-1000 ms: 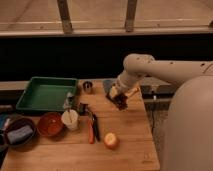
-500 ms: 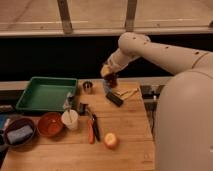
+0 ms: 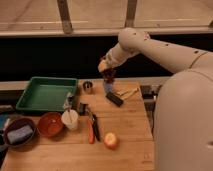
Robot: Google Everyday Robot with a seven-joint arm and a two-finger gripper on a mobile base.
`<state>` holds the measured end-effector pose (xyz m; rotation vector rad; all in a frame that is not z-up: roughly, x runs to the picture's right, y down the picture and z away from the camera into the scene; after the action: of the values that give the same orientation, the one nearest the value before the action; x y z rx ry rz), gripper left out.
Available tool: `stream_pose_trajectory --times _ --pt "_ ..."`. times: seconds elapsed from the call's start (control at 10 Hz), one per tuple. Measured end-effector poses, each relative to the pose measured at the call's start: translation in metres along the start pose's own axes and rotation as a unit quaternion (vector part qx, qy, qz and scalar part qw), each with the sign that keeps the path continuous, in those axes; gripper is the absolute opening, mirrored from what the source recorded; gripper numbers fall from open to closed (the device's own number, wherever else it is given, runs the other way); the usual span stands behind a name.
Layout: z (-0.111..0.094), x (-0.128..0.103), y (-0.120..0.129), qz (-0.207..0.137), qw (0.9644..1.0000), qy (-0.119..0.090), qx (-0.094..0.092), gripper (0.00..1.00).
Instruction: Place grapes in metal cup
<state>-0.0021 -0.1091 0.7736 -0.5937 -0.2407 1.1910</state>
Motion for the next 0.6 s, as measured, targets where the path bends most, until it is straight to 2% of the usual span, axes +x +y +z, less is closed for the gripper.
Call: stream_pose_trajectory --times 0.4,0.6 --pt "0.0 0.0 -0.002 0.0 1.0 -0.001 -0.003 0.0" --pt "0.005 -0.011 -0.002 -0.021 0.9997 -0.002 -0.007 0.0"
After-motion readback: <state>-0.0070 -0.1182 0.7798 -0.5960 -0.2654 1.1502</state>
